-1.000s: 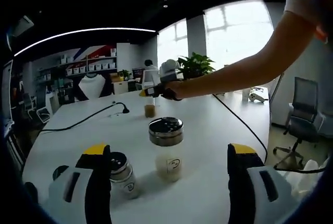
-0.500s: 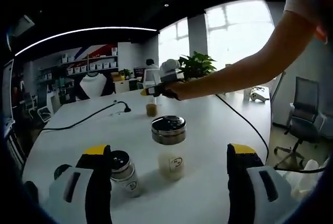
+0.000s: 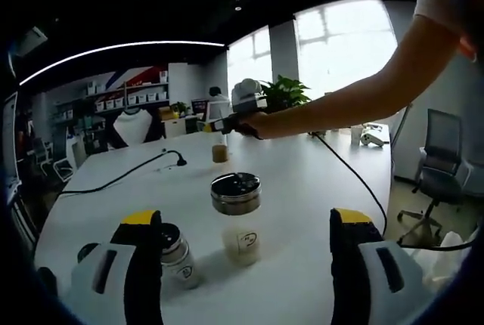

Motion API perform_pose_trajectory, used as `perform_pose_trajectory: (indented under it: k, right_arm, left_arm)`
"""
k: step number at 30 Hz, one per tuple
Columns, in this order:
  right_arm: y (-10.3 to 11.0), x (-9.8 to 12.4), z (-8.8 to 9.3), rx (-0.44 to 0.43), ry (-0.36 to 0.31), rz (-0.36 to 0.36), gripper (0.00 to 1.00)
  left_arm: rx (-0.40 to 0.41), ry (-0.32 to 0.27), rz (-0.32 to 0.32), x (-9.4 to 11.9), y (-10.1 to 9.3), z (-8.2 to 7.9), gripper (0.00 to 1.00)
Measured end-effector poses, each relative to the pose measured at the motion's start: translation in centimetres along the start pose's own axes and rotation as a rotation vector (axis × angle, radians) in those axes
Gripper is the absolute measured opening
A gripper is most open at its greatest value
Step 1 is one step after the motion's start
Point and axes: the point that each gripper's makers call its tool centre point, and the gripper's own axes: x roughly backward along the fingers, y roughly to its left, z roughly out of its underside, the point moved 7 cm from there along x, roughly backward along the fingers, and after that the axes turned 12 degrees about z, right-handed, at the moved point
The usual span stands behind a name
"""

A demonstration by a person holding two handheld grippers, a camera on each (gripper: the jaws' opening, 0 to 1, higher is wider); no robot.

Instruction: Rotate the seasoning bottle until the label or dispensing opening points toward the visible target arrow and the bottle remains upright within the marked orientation range

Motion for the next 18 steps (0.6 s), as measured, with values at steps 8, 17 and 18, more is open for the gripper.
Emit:
perform_pose_trajectory:
  k: [8,17,18]
  right_arm:
    - [-0.7,1.3,-0.5,0.019,-0.002,-0.003,0.38]
    - [-0.9,2.5,0.3,-0.001,0.012,-0.003,0.38]
    - [-0.8,2.7,0.4,-0.002,0.012,-0.005,0.38]
  left_arm:
    - [-0.01,0.01,0.003,0.2,-0.4,-0.1,0.97]
    - [-0.014,0.016,-0.002,0.8,-0.8,-0.1,0.97]
    - [-0.012,0.016,-0.003,0.8,-0.9,-0.1,0.96]
